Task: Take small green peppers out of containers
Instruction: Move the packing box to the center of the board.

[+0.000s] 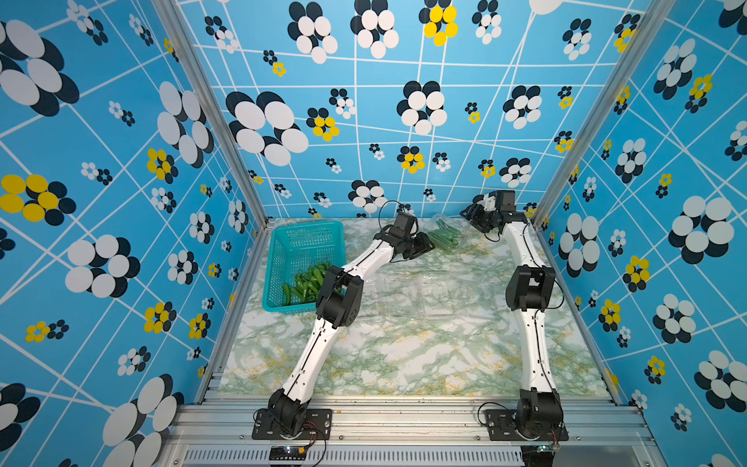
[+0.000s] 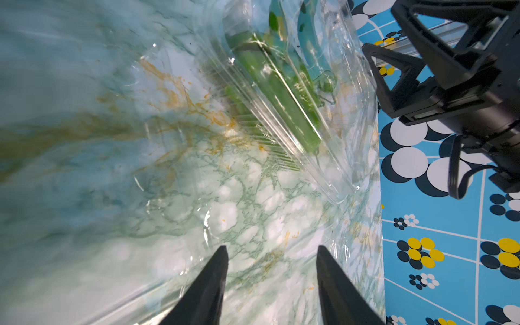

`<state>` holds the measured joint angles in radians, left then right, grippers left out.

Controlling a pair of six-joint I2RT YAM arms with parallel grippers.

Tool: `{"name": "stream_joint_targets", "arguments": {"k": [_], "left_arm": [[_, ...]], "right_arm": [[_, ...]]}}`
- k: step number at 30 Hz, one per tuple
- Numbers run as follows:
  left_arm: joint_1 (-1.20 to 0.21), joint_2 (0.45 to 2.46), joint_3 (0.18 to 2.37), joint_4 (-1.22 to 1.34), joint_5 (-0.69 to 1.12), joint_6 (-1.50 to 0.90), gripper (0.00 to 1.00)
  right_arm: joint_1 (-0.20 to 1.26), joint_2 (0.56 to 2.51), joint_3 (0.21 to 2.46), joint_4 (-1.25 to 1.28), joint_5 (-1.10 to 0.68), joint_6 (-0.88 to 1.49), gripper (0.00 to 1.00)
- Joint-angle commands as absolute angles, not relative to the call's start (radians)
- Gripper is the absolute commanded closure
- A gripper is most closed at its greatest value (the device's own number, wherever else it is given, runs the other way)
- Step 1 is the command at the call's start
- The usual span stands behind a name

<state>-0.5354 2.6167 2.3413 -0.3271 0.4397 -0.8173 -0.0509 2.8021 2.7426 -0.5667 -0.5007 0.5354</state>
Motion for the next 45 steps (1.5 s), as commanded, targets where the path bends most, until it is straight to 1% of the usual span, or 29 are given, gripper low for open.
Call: {"name": "stream_joint_targets", "arguments": {"k": [1, 4, 11, 20, 23, 27, 34, 40, 45], "left_arm": [[-0.537, 2.674, 2.422, -0.291, 0.453, -0.859, 0.48], [-0.537, 2.714, 2.484, -0.319, 0.454, -0.859, 0.47], [-0.537, 2.749, 2.51, -0.313, 0.441, -0.87, 0.45], [-0.54, 2.779, 2.56, -0.308, 0.462, -0.883, 0.44], [-0.546, 2.779, 2.559, -0.308, 0.477, -0.884, 0.44], [-0.563, 2.778, 2.559, -0.312, 0.482, -0.879, 0.44], [-0.586, 2.748, 2.543, -0.334, 0.494, -0.863, 0.46], [-0.601, 2.62, 2.359, -0.27, 0.487, -0.848, 0.47], [-0.615, 2.494, 2.228, -0.282, 0.446, -0.792, 0.48]], "right_arm": [[-0.032, 2.81, 2.734, -0.582, -0.565, 0.505, 0.33], [-0.021, 2.809, 2.732, -0.608, -0.573, 0.478, 0.33], [0.0, 2.796, 2.709, -0.679, -0.586, 0.406, 0.34], [0.009, 2.659, 2.503, -0.744, -0.578, 0.305, 0.4], [0.008, 2.591, 2.399, -0.739, -0.585, 0.29, 0.45], [0.011, 2.479, 2.226, -0.709, -0.573, 0.273, 0.46], [0.01, 2.349, 1.988, -0.682, -0.546, 0.292, 0.47], [0.005, 2.189, 1.714, -0.604, -0.535, 0.334, 0.48], [-0.008, 2.039, 1.517, -0.575, -0.515, 0.347, 0.49]]}}
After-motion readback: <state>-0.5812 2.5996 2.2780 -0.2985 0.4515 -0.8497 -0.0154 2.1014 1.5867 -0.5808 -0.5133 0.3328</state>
